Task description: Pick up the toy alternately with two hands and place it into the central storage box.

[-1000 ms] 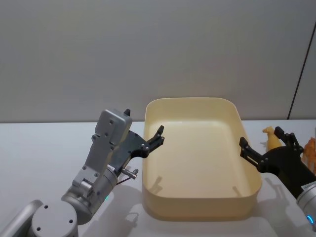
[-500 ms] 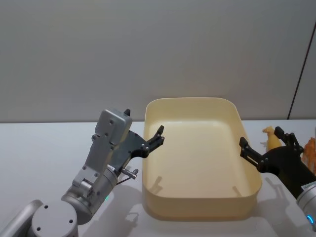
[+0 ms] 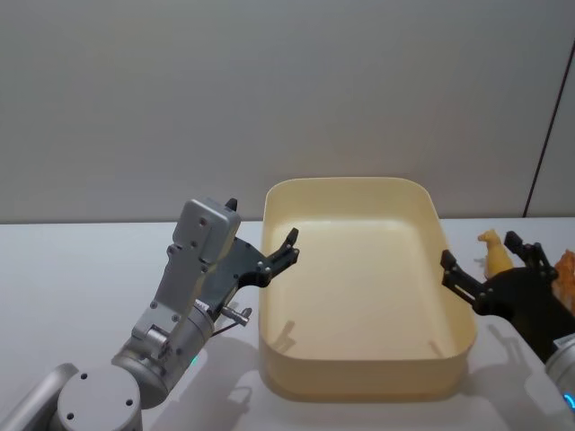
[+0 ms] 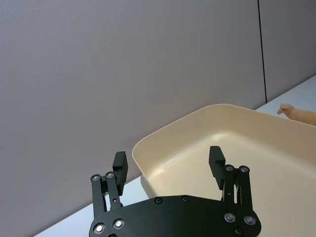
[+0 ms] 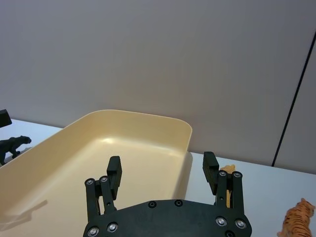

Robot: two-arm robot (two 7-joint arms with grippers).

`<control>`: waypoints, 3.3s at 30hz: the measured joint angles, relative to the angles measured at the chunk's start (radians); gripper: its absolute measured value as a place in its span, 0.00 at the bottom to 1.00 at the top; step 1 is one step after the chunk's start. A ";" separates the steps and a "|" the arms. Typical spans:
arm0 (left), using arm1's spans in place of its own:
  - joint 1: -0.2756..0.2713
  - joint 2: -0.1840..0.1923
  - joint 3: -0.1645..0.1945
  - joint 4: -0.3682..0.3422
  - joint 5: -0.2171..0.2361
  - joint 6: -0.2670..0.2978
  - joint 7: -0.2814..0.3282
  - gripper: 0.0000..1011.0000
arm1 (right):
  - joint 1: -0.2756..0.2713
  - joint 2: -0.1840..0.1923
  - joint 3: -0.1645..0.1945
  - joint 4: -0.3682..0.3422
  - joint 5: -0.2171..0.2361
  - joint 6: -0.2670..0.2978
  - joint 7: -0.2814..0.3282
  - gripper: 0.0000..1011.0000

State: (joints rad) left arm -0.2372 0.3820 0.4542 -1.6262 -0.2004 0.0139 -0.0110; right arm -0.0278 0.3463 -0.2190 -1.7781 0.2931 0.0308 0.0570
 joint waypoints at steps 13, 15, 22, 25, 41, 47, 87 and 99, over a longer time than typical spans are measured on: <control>0.000 0.000 0.000 0.000 0.000 0.000 0.000 0.99 | -0.100 0.072 0.058 -0.068 0.052 -0.029 -0.102 0.99; 0.000 0.000 0.000 0.000 0.000 0.000 0.000 0.99 | -0.113 0.081 0.067 -0.074 0.058 -0.032 -0.116 0.99; 0.000 0.000 0.000 0.000 0.000 0.000 0.000 0.99 | -0.157 0.119 0.110 -0.081 0.085 -0.028 -0.183 0.99; 0.000 0.000 0.000 0.000 0.000 0.000 0.000 0.99 | -0.155 0.125 0.119 -0.065 0.090 -0.010 -0.195 0.99; 0.000 0.000 0.000 0.000 0.000 0.000 0.000 0.99 | -0.006 0.074 0.101 0.127 0.028 0.082 -0.191 0.99; 0.000 0.000 0.000 0.000 0.000 0.000 0.000 0.99 | 0.059 0.042 0.084 0.220 -0.010 0.096 -0.185 0.99; 0.000 0.000 0.000 0.000 0.000 0.000 0.000 0.99 | 0.258 -0.065 0.021 0.533 -0.166 0.059 -0.151 0.29; 0.000 0.000 0.000 0.000 0.000 0.000 0.000 0.99 | 0.207 -0.036 0.044 0.465 -0.170 0.000 -0.156 0.27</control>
State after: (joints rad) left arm -0.2371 0.3821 0.4542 -1.6262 -0.2004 0.0138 -0.0109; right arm 0.1790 0.3101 -0.1748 -1.3126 0.1226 0.0309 -0.0993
